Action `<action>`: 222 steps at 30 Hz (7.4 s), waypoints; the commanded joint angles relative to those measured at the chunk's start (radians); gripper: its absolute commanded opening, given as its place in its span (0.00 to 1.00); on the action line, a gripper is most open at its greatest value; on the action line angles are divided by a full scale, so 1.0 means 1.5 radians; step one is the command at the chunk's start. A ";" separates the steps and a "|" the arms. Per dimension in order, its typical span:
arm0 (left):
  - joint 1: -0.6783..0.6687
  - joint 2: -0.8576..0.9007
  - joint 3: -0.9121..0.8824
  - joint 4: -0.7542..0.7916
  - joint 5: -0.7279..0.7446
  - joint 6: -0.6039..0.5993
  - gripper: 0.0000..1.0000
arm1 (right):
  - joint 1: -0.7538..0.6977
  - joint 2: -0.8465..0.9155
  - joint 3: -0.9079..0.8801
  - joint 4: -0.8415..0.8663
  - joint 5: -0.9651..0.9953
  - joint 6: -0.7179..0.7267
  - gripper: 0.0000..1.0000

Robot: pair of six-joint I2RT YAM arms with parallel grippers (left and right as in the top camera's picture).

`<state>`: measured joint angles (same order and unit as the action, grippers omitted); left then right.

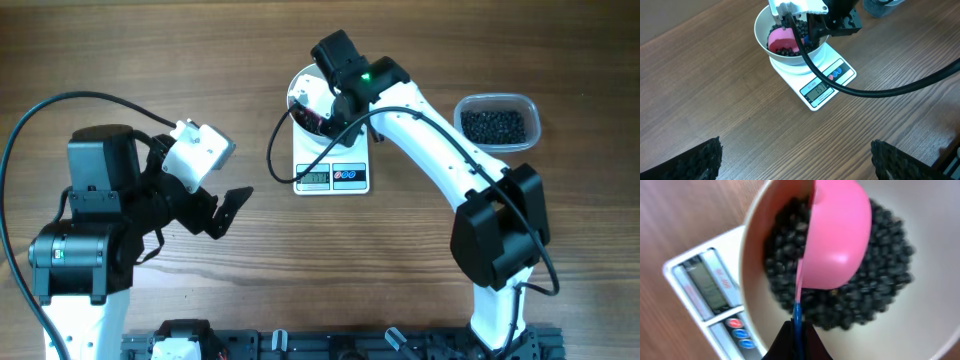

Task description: Scoop item into bowl and weigh 150g on scale

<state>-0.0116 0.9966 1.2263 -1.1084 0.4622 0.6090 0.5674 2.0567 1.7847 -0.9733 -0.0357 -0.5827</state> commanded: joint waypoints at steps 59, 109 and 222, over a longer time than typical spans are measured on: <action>0.003 0.001 0.012 -0.001 0.011 0.010 1.00 | -0.062 -0.109 -0.004 -0.041 -0.038 0.163 0.04; 0.003 0.001 0.012 -0.001 0.011 0.010 1.00 | -0.070 -0.099 -0.005 -0.028 -0.120 0.210 0.04; 0.003 0.001 0.012 -0.001 0.011 0.010 1.00 | -0.501 -0.535 -0.771 0.390 -0.541 0.583 0.04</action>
<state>-0.0116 0.9966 1.2282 -1.1103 0.4625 0.6090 -0.1806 1.1912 0.6392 -0.4351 -0.8524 0.2840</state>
